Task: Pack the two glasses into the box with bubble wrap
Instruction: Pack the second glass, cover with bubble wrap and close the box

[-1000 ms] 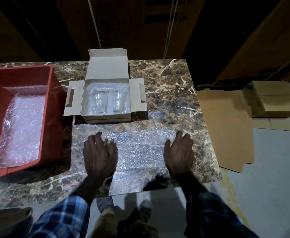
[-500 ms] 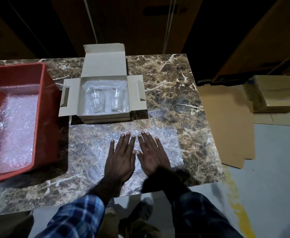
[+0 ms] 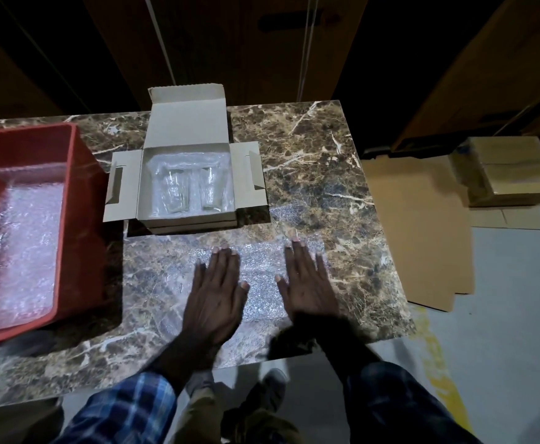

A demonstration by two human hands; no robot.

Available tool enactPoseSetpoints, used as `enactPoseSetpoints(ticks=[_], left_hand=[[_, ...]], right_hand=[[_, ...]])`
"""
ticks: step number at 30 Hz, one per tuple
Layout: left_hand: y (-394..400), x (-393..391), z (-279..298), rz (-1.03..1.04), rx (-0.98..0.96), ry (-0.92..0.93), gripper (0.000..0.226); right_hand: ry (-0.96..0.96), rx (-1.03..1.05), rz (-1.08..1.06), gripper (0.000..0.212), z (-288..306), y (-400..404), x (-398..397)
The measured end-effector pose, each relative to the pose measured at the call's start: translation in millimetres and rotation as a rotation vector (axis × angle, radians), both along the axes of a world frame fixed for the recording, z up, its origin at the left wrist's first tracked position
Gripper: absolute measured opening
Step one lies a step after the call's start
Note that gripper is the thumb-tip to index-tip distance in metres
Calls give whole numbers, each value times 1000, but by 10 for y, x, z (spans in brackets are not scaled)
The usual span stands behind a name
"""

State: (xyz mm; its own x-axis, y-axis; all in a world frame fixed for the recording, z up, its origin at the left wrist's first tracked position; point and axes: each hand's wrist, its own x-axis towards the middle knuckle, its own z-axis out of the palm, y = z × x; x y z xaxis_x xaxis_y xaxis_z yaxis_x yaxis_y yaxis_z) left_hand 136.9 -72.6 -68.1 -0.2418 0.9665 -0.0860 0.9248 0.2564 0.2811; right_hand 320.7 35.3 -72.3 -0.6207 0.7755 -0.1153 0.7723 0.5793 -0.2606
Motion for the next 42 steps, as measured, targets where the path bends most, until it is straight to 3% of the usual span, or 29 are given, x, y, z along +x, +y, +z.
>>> enactPoseSetpoints(ticks=[4, 10, 13, 16, 18, 22, 27, 30, 34, 38, 42], left_hand=[[-40, 48, -85, -66, -30, 7, 61], [-324, -435, -71, 57, -64, 47, 72], [-437, -445, 5, 13, -33, 58, 72], [-464, -262, 64, -156, -8, 84, 71], [-453, -113, 63, -248, 18, 73, 72], [-425, 25, -20, -313, 68, 78, 71], [-387, 14, -47, -303, 79, 89, 62], [-362, -14, -27, -277, 107, 111, 50], [-344, -67, -14, -260, 103, 102, 49], [-413, -198, -44, -235, 101, 43, 58], [-509, -393, -88, -250, 67, 88, 53]], right_hand=[[-10, 19, 74, 65, -77, -62, -34], [-72, 26, -127, 78, -60, 104, 363], [-27, 11, -19, 78, 5, 40, 367], [92, 65, 189, 78, 37, -147, 342], [185, 165, 270, 70, -55, -247, 367], [280, 326, 237, 42, -204, -269, 346], [292, 337, 257, 33, -142, -228, 303], [287, 272, 221, 34, -89, -248, 264], [213, 176, 261, 50, -54, -291, 292], [209, 225, 234, 48, -59, -267, 313], [270, 275, 171, 42, -116, -235, 374]])
